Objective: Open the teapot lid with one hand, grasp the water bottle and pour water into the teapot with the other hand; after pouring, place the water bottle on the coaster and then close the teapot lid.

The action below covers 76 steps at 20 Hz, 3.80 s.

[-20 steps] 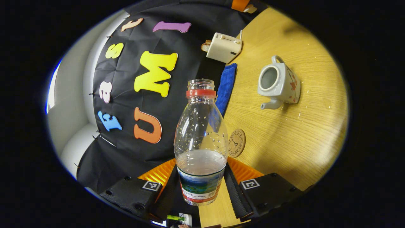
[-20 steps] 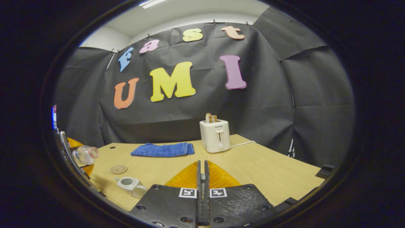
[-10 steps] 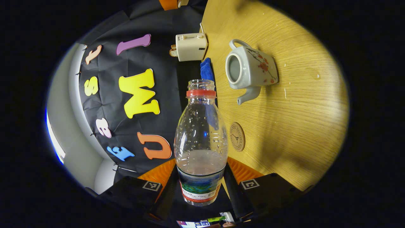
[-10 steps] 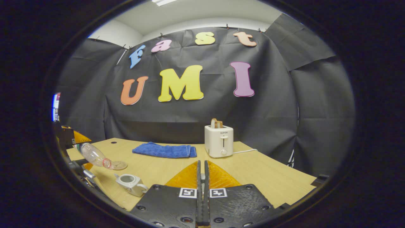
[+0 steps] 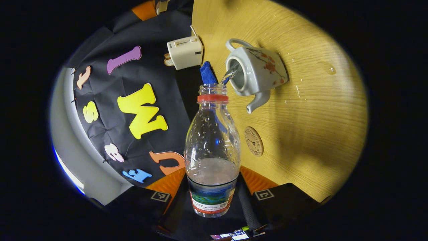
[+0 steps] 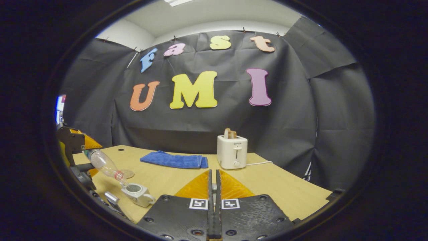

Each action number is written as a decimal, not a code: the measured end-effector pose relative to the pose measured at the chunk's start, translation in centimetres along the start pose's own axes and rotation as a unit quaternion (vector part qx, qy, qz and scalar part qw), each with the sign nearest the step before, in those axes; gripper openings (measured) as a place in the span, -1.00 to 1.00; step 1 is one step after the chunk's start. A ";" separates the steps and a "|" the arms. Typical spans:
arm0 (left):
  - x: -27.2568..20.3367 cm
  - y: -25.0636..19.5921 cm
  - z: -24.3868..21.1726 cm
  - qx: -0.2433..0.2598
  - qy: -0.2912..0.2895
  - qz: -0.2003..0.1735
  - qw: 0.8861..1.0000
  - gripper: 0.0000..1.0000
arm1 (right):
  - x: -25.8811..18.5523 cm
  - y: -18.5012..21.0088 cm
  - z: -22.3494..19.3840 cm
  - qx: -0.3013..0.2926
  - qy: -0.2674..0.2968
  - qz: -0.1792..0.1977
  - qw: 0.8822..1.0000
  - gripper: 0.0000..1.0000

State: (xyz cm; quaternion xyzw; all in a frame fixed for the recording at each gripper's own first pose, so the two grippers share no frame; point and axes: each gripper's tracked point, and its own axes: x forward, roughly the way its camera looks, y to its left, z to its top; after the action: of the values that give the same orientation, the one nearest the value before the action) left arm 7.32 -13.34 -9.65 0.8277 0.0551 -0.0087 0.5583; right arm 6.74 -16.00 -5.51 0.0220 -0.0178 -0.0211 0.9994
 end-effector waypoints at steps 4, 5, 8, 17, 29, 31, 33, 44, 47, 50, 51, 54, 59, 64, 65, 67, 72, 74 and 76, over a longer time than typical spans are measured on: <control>-0.1 0.3 0.1 0.023 0.008 0.002 1.000 0.53 | -0.2 0.6 -0.1 -0.005 0.004 0.012 1.000 -0.99; -0.1 0.5 0.1 0.031 0.010 0.003 0.999 0.53 | -0.2 0.8 0.0 -0.008 0.003 0.013 1.000 -0.99; -0.1 1.2 0.2 0.056 0.013 0.006 0.998 0.53 | -0.3 1.3 0.0 -0.010 0.004 0.022 1.000 -1.00; -0.4 3.5 0.4 0.113 0.024 0.016 0.993 0.53 | 0.1 1.4 -0.9 -0.006 0.018 0.029 0.999 -0.99; -0.5 4.2 1.7 0.175 0.035 0.015 0.984 0.53 | 0.4 1.3 -1.2 -0.014 0.024 0.029 0.999 -0.99; -0.4 4.3 1.9 0.176 0.035 0.015 0.984 0.53 | 0.5 1.3 -1.3 -0.013 0.025 0.029 0.999 -0.99; -0.5 4.1 2.0 0.177 0.036 0.013 0.983 0.53 | 0.5 1.1 -1.4 -0.012 0.027 0.026 0.999 -0.99; 0.4 5.1 0.6 0.053 0.007 0.003 0.999 0.53 | 1.0 -0.5 -1.6 0.011 0.034 0.007 0.999 -0.99; 0.7 5.9 -0.4 -0.039 -0.003 -0.007 0.999 0.52 | 1.0 -0.8 -1.7 0.012 0.035 0.003 0.999 -0.99; 0.4 7.7 -2.1 -0.146 0.006 0.006 0.989 0.52 | 1.1 -0.7 -1.9 0.007 0.039 0.002 0.999 -0.99; 0.5 8.6 -2.6 -0.185 0.006 0.008 0.983 0.52 | 1.0 -0.7 -2.0 0.005 0.040 0.002 0.999 -0.99; 1.0 10.8 -3.8 -0.303 0.003 0.012 0.953 0.52 | 1.0 -0.5 -2.1 0.003 0.040 0.003 0.999 -0.99; 2.0 13.3 -6.3 -0.486 0.014 0.048 0.873 0.46 | 1.0 0.1 -2.2 -0.007 0.039 0.006 0.999 -0.99; 4.0 11.0 -5.6 -0.644 -0.007 0.000 0.765 0.53 | 1.1 0.3 -2.2 -0.009 0.038 0.010 0.999 -0.99; 4.4 9.9 -5.5 -0.671 -0.008 -0.011 0.741 0.53 | 1.1 0.5 -2.3 -0.010 0.039 0.011 0.999 -0.99; 5.6 8.2 -5.2 -0.722 -0.013 -0.021 0.692 0.55 | 1.1 0.5 -2.4 -0.010 0.039 0.011 0.999 -0.99; 9.3 3.4 -3.7 -0.804 -0.029 -0.041 0.592 0.58 | 1.3 1.1 -3.0 -0.022 0.040 0.010 0.999 -0.99; 11.0 2.3 -3.9 -0.812 -0.034 -0.021 0.583 0.58 | 1.7 1.2 -3.4 -0.031 0.040 0.007 0.999 -0.99; 12.0 2.1 -3.3 -0.827 -0.054 -0.022 0.559 0.58 | 1.8 1.5 -3.9 -0.036 0.042 0.005 0.998 -0.99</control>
State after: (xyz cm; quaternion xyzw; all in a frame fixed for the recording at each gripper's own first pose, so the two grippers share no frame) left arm 19.32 -10.07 -7.38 -0.0010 0.0263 -0.0162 0.9995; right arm 8.77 -14.44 -9.29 -0.0135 0.0246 -0.0157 0.9995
